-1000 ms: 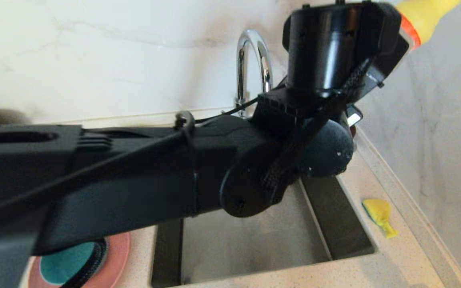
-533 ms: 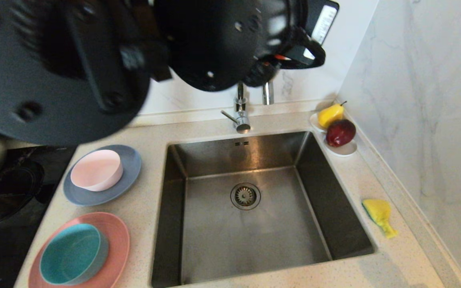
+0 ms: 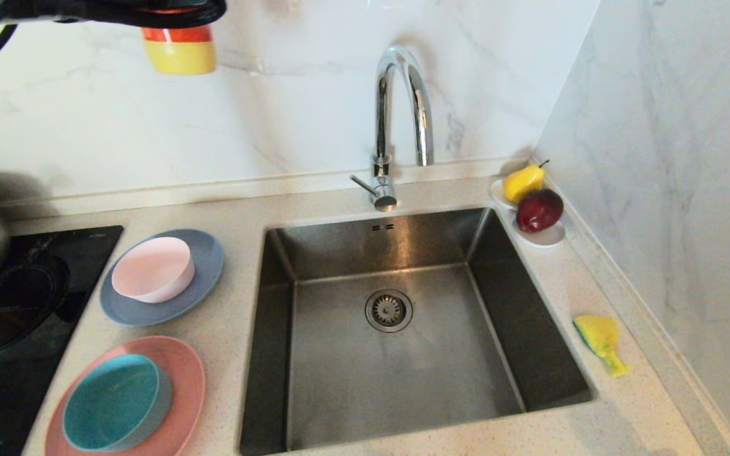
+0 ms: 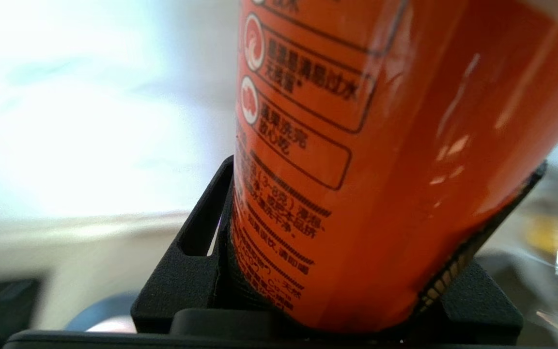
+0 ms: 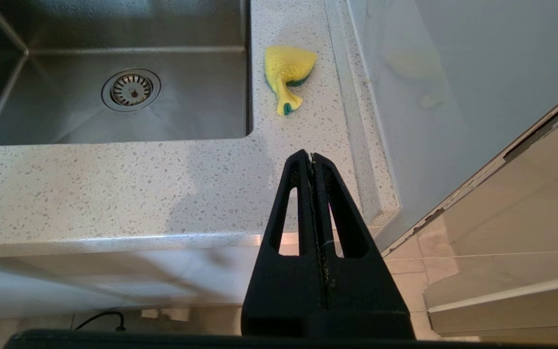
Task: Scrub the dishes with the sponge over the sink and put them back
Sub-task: Place the dish soap on the table
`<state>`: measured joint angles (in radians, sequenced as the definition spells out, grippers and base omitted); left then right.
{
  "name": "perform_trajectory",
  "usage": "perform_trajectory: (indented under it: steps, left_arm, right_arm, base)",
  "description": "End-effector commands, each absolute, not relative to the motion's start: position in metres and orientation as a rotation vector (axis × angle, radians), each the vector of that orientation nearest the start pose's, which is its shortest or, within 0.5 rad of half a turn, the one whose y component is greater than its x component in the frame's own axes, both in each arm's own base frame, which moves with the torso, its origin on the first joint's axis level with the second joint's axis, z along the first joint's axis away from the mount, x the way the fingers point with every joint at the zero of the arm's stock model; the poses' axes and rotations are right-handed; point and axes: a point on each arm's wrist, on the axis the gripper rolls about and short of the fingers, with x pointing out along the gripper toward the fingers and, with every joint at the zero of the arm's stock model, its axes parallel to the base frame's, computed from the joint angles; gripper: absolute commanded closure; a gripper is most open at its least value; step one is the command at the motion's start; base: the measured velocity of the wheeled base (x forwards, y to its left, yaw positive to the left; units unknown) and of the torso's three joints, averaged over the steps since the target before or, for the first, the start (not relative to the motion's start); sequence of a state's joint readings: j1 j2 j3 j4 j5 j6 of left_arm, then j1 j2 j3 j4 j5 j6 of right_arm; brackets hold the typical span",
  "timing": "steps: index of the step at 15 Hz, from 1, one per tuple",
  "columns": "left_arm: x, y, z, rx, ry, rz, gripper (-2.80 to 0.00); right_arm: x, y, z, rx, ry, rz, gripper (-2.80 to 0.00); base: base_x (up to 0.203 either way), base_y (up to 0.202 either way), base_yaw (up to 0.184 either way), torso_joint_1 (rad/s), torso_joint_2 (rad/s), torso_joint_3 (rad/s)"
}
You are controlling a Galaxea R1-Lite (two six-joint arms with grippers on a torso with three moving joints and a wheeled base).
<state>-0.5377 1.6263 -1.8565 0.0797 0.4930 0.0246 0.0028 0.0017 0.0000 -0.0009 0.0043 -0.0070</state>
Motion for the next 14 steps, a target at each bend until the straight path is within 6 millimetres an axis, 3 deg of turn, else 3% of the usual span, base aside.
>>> perform_trajectory:
  steps: [1,3,5,10,14]
  left_arm:
    - [0.248,-0.076,0.416,-0.094,-0.095,0.091,0.00]
    - [0.270,-0.050,0.382,-0.124,0.014,0.168,0.00]
    - [0.298,-0.038,0.349,-0.139,0.071,0.223,0.00]
    - [0.369,-0.040,0.280,-0.150,-0.015,0.332,0.00]
    - [0.411,-0.044,0.220,-0.140,-0.004,0.357,0.00]
  right_arm:
    - [-0.023,0.000,0.076,-0.008,0.000,0.008,0.00]
    - [-0.023,0.000,0.076,-0.008,0.000,0.008,0.00]
    - [-0.023,0.000,0.076,-0.008,0.000,0.008,0.00]
    - [-0.023,0.000,0.076,-0.008,0.000,0.008,0.00]
    - [-0.023,0.000,0.076,-0.008,0.000,0.008,0.00]
  base:
    - [0.000,0.000,0.000,0.000,0.00,0.000]
    - [0.000,0.000,0.000,0.000,0.00,0.000]
    - [0.000,0.000,0.000,0.000,0.00,0.000]
    - [0.000,0.000,0.000,0.000,0.00,0.000]
    - [0.000,0.000,0.000,0.000,0.00,0.000]
